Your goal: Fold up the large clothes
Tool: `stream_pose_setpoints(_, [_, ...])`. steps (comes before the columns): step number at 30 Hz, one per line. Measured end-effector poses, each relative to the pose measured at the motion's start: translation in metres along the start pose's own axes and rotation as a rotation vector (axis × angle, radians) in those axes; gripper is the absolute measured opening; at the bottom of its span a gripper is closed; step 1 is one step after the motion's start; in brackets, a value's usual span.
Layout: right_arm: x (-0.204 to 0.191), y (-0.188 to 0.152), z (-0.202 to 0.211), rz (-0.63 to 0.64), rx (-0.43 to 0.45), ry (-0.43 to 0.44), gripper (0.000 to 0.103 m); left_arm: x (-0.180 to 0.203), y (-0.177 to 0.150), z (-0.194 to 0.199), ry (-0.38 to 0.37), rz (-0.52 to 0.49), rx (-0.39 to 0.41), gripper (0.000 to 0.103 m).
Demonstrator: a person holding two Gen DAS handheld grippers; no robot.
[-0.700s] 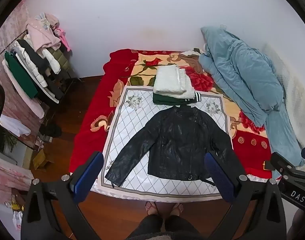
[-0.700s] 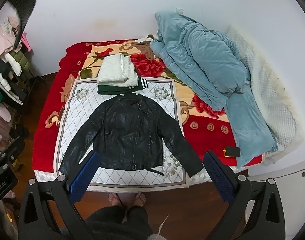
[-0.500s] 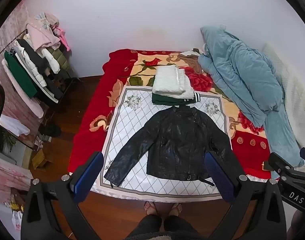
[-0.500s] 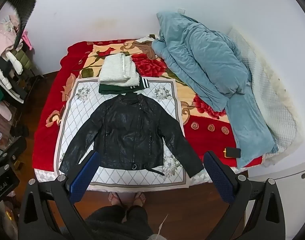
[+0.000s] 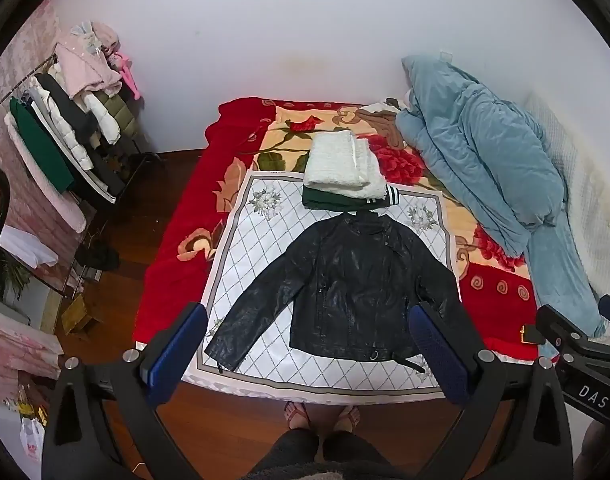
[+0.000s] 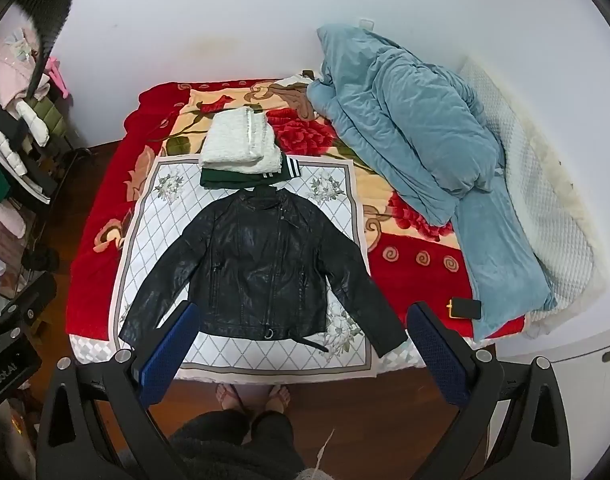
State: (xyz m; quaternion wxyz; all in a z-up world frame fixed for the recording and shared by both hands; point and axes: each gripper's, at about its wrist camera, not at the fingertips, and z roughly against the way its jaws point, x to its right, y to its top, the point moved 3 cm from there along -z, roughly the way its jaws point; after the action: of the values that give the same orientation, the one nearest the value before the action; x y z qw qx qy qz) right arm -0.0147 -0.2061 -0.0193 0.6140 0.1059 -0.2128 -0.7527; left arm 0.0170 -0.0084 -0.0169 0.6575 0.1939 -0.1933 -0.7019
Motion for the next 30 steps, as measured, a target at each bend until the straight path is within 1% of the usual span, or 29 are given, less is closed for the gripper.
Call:
stream_pose_setpoints(4, [0.002,-0.004,0.001,0.000,-0.002,0.002,0.103,-0.004,0.001,0.001,-0.002,0.001,-0.001,0.103])
stream_pose_setpoints(6, [0.004,-0.001,-0.002,0.000,-0.005,0.003,0.103,-0.004,0.003,0.002,-0.001,0.002,-0.002,0.103])
stream_pose_setpoints(8, [-0.004,0.005,0.000,0.001,-0.008,0.004,0.103,-0.003,0.003,0.002,-0.003,0.002,-0.005,0.103])
stream_pose_setpoints(12, [-0.003,0.009,-0.002,0.002,-0.011,0.005,0.103,-0.002,-0.006,-0.001,-0.007,0.006,-0.011,0.103])
stream_pose_setpoints(21, [-0.006,0.001,0.003,0.011,-0.010,0.009,0.103,0.000,-0.012,-0.007,-0.021,0.007,-0.043,0.103])
stream_pose_setpoints(30, [-0.005,-0.013,-0.011,0.016,-0.038,0.008,0.103,0.002,-0.017,-0.014,-0.022,-0.002,-0.082,0.103])
